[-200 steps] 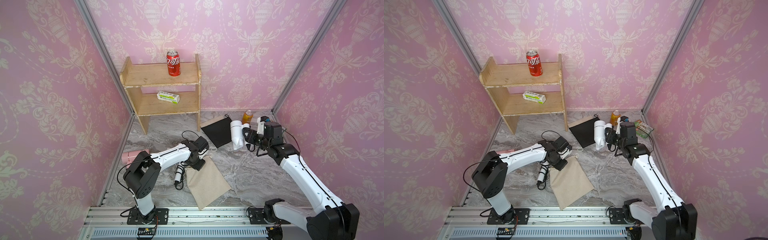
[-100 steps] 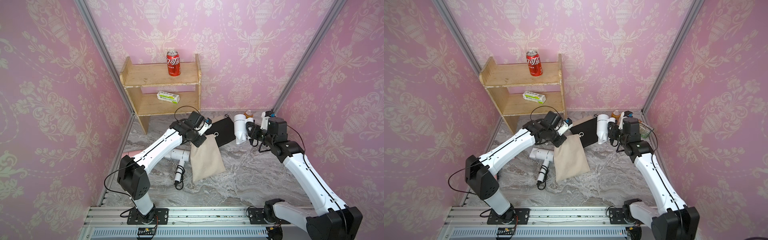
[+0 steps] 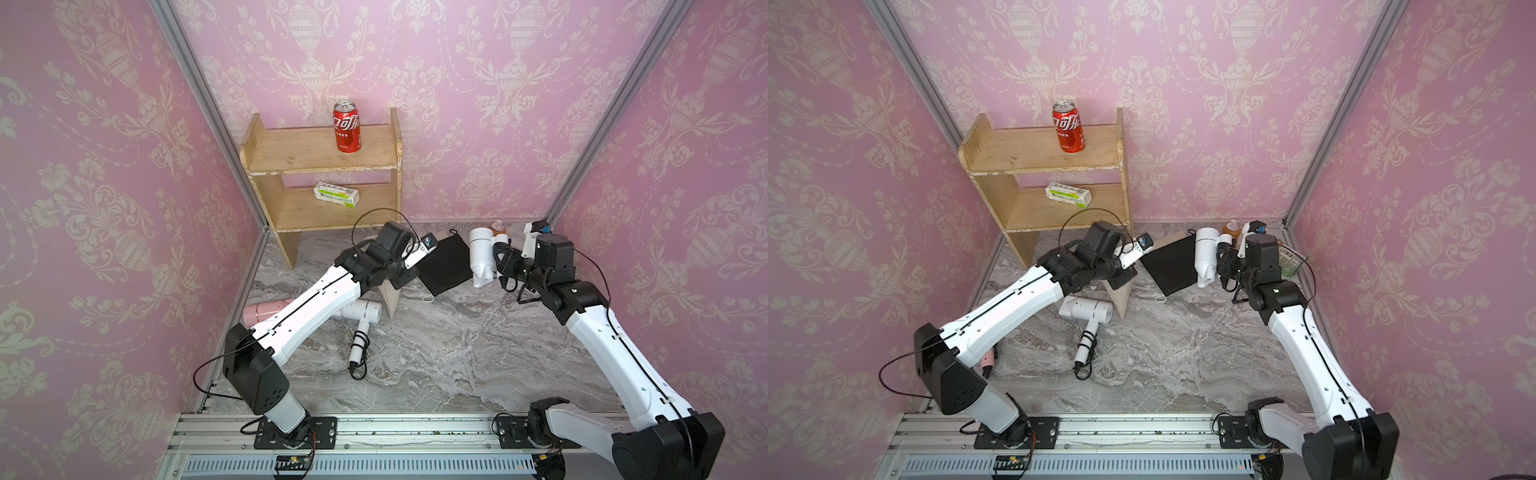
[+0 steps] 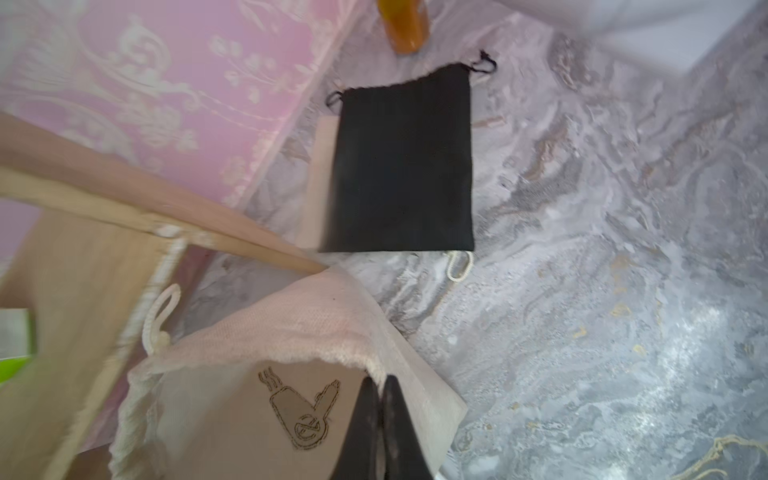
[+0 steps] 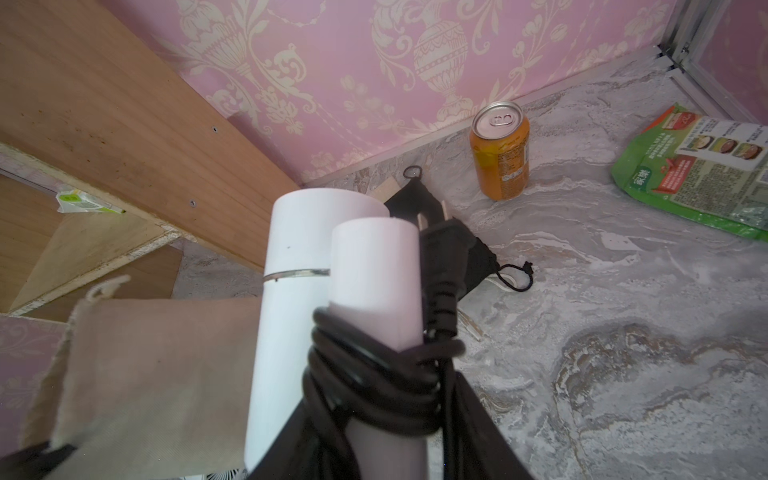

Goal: Pack away hair dryers
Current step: Pick up the drawstring bag from the center of the board, then place the drawstring bag at the center of the board.

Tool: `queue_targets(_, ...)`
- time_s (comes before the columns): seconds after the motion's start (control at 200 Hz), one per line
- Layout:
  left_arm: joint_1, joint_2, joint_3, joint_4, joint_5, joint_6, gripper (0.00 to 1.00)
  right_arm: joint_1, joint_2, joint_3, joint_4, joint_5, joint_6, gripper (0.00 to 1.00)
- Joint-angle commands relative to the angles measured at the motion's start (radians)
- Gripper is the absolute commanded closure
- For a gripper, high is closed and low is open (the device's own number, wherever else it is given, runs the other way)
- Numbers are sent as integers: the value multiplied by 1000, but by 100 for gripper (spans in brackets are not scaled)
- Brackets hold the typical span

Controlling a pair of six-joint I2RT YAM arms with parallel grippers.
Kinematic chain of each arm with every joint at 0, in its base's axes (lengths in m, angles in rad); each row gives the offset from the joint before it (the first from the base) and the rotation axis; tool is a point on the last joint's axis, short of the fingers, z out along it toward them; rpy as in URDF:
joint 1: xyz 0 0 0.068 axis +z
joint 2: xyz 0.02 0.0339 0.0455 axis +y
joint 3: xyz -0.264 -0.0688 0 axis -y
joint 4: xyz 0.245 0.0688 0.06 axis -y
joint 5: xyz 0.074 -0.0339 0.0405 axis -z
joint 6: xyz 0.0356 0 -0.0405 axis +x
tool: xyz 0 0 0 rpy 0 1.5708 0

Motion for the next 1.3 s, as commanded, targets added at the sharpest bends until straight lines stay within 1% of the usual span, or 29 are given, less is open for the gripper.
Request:
queue_targets(0.0, -54, 19, -126, 106, -10, -59, 100, -10, -57, -10, 53, 28, -19, 74)
queue_targets(0.125, -109, 62, -152, 183, 8, -126, 100, -15, -62, -12, 49, 42, -19, 74)
queue_targets(0.185, -118, 85, -129, 200, 32, -159, 100, -17, -65, -15, 45, 55, -17, 74)
queue_targets(0.44, -198, 196, -38, 244, 85, -229, 100, -30, -88, -23, 11, 102, -16, 74)
queue_targets(0.53, -220, 240, -16, 250, 121, -255, 100, -36, -98, -21, -2, 124, -16, 73)
queue_targets(0.59, -233, 259, -7, 252, 134, -264, 91, -41, -96, -14, -16, 132, -20, 73)
queue_targets(0.63, -240, 267, -6, 255, 142, -268, 80, -43, -91, -9, -25, 134, -23, 72)
queue_targets(0.72, -249, 277, -3, 265, 167, -278, 47, -46, -84, -7, -24, 135, -26, 72)
queue_targets(0.76, -254, 279, 3, 266, 170, -280, 38, -47, -78, -4, -24, 136, -26, 72)
queue_targets(0.801, -257, 275, 5, 266, 169, -281, 32, -49, -71, -1, -27, 140, -25, 72)
queue_targets(0.856, -263, 261, 2, 271, 169, -280, 28, -52, -63, 2, -29, 142, -25, 72)
queue_targets(1.011, -263, 180, -36, 290, 175, -281, 26, -57, -40, 11, -29, 147, -30, 72)
queue_targets(1.116, -271, 125, -73, 293, 160, -289, 26, -60, -30, 8, -26, 144, -33, 72)
queue_targets(1.296, -321, 56, -124, 295, 122, -316, 26, -62, -19, -8, -19, 136, -35, 72)
